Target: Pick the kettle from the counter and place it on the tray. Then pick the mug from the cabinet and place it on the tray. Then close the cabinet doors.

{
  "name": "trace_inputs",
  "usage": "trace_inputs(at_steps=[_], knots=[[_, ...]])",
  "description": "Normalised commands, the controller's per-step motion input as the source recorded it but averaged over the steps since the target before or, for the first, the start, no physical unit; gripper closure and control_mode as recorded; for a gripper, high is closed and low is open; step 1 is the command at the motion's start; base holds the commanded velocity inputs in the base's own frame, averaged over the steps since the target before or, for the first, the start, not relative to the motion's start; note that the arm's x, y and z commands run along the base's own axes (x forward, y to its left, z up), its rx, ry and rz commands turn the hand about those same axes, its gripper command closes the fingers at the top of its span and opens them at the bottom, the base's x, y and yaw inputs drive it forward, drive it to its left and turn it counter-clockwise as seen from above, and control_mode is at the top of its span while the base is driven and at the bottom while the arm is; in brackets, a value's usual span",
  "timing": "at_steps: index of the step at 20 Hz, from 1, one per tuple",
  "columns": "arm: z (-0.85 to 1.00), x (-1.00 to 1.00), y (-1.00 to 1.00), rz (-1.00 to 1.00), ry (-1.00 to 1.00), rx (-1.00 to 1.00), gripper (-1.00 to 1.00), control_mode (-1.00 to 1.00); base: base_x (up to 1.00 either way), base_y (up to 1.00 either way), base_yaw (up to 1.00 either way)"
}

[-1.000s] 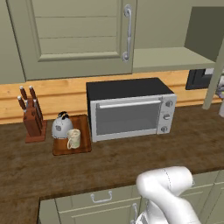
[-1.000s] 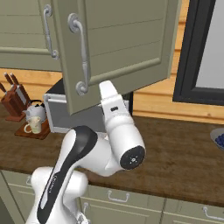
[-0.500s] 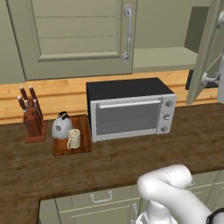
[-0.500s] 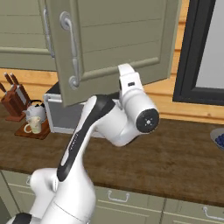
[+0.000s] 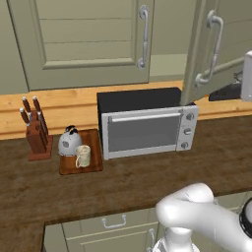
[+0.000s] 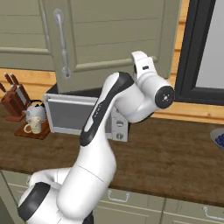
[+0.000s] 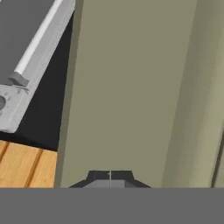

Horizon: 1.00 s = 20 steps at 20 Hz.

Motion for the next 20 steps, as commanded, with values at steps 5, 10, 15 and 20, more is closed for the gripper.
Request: trace_inputs(at_steps=[5,10,15,20], knots=[[-0.03,0.76,0.15,0.0,-0.21,0.0,1.0,-1.0,0.0,0.0,0.0],[-0.06,0.54,0.25,-0.06,-0.07,0.0,1.0,-1.0,0.0,0.0,0.0],[-0.05,0.69,0.2,-0.1,0.0,0.0,1.0,-1.0,0.0,0.0,0.0],[-0.15,0.73,0.02,-0.11,0.0,0.0,1.0,-1.0,0.0,0.0,0.0]])
